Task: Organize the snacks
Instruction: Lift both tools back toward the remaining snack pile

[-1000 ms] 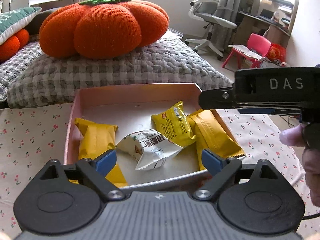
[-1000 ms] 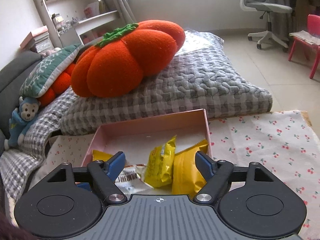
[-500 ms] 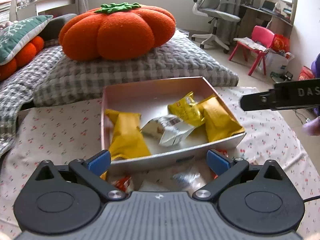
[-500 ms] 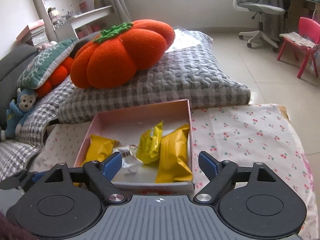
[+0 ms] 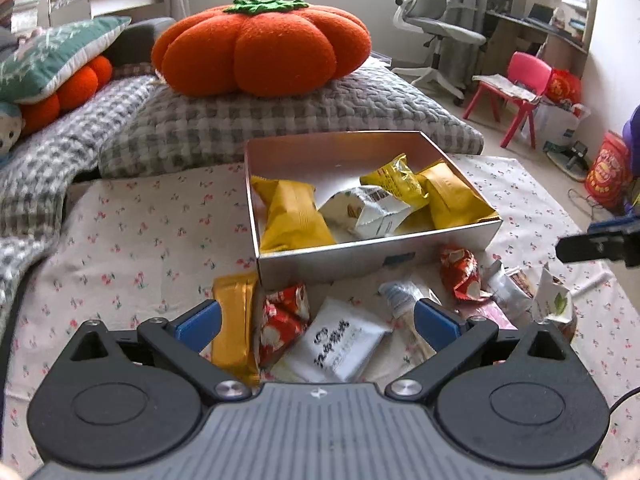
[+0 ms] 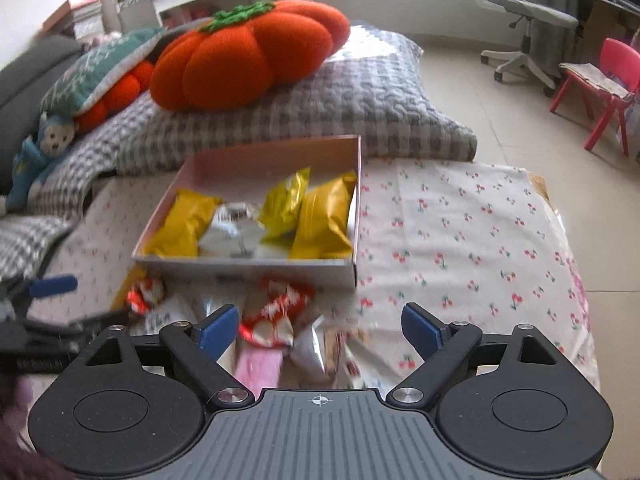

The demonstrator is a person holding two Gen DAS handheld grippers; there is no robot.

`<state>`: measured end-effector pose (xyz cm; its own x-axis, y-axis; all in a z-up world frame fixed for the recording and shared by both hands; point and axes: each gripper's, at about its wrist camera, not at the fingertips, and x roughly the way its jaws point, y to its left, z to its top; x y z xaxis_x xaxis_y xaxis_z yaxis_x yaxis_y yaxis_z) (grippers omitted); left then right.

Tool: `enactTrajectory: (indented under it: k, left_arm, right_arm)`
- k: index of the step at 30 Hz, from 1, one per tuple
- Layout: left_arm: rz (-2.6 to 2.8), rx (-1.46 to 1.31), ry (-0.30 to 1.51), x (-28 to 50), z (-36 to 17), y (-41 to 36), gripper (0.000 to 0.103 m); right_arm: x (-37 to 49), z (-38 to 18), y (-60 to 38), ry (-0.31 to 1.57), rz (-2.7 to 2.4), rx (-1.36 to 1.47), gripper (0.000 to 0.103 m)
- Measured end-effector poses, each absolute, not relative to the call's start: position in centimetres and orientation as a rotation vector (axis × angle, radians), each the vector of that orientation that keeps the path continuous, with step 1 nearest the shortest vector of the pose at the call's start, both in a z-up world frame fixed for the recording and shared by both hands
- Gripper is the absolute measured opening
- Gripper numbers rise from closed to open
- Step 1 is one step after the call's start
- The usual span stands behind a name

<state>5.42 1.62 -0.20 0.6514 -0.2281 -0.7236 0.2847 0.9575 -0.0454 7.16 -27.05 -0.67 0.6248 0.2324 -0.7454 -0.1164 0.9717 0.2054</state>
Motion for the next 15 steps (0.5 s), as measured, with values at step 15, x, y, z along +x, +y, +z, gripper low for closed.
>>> enactTrajectory:
  k: [15]
  left_arm:
    - [-0.443,0.093,0.782,1.9,-3.0,2.2,0.102]
  right_arm:
    - [3.0,-3.6,-30.7,0.866,0.197,0.246,0.09]
